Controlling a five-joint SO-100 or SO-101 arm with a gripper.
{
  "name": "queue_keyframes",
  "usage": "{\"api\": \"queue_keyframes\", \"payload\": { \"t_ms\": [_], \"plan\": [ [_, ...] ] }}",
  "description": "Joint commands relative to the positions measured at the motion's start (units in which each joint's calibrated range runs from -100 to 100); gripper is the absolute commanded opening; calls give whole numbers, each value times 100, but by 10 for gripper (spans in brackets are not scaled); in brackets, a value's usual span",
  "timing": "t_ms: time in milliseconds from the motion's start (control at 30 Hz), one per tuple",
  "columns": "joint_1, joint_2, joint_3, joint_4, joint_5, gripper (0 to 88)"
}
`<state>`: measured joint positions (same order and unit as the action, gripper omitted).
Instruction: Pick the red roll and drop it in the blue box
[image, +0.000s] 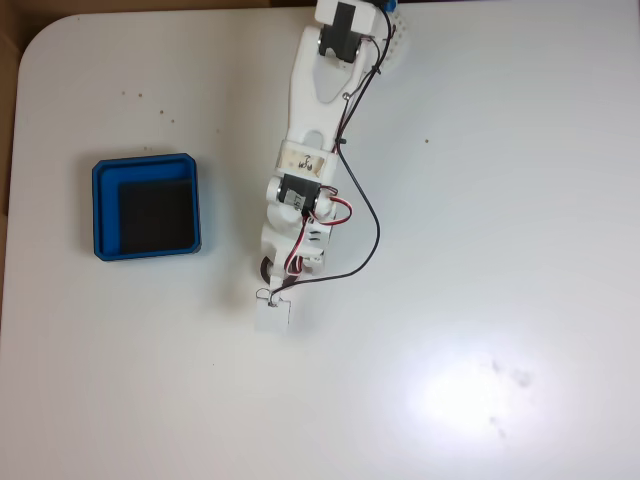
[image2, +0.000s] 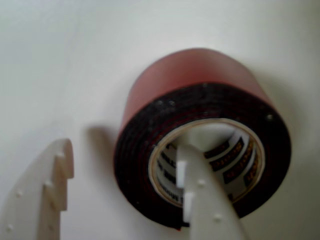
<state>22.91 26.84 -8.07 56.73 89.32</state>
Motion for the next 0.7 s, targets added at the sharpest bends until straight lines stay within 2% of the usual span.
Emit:
{"api": "queue_keyframes", "payload": {
  "t_ms": [0,667],
  "plan": [
    [0,-59,-307,-38,17,192],
    [10,217,-307,-38,17,182]
  ]
}}
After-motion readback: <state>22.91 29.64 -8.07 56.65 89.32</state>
